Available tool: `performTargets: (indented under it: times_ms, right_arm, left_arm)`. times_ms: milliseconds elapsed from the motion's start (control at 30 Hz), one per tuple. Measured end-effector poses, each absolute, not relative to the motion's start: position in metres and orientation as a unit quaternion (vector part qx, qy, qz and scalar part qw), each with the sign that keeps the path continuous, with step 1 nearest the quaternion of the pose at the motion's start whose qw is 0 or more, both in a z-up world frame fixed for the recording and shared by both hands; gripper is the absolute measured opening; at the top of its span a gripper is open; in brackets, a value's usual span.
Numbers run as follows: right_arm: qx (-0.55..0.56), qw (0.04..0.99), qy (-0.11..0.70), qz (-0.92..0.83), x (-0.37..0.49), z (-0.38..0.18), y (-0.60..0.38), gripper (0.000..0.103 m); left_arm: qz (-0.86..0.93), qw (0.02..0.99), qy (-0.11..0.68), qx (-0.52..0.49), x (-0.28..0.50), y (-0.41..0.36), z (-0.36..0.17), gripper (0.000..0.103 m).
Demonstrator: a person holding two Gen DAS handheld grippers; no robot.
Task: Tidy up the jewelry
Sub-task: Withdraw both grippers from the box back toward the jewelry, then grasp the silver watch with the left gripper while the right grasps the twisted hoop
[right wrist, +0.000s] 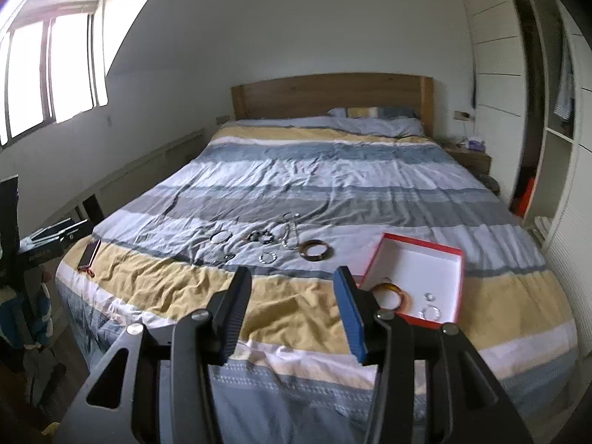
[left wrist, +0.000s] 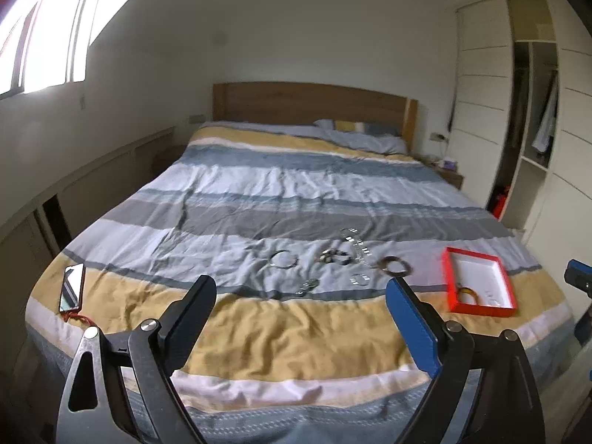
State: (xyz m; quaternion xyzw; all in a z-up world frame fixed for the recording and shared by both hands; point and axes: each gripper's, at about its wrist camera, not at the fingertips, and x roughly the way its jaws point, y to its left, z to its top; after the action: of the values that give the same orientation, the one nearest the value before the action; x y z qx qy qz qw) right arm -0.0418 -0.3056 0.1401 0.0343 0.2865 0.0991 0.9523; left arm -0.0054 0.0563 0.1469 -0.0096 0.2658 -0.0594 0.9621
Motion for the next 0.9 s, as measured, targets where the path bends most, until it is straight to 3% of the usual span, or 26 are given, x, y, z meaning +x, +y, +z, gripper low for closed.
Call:
performTargets:
  times_ms: [300,533,700,900]
  right_arm:
    - [0.026,0.924,0.353,0.145,0.068,0.063,-0.264,0.044]
    - [0.018,0.901,0.391,0.19,0.161,-0.001,-0.233,0.044]
    - [0.022,0.886,0.41,0.216,0.217,-0.042,-0.222,0.044]
    - [0.021,0.873,0.428,0.235,0.267,-0.085,-0.208,0.044]
  left_arm:
    - [-0.03,0.942,0.333,0.004,0.077,0.061,0.063,0.091]
    - [-0.055,0.928,0.368,0.007,0.157,0.033,0.007,0.081]
    - [-0.085,0.915,0.394,0.01,0.213,0.018,-0.032,0.081]
    - [-0.101,0.897,0.43,0.006,0.261,0.013,-0.072,0.066]
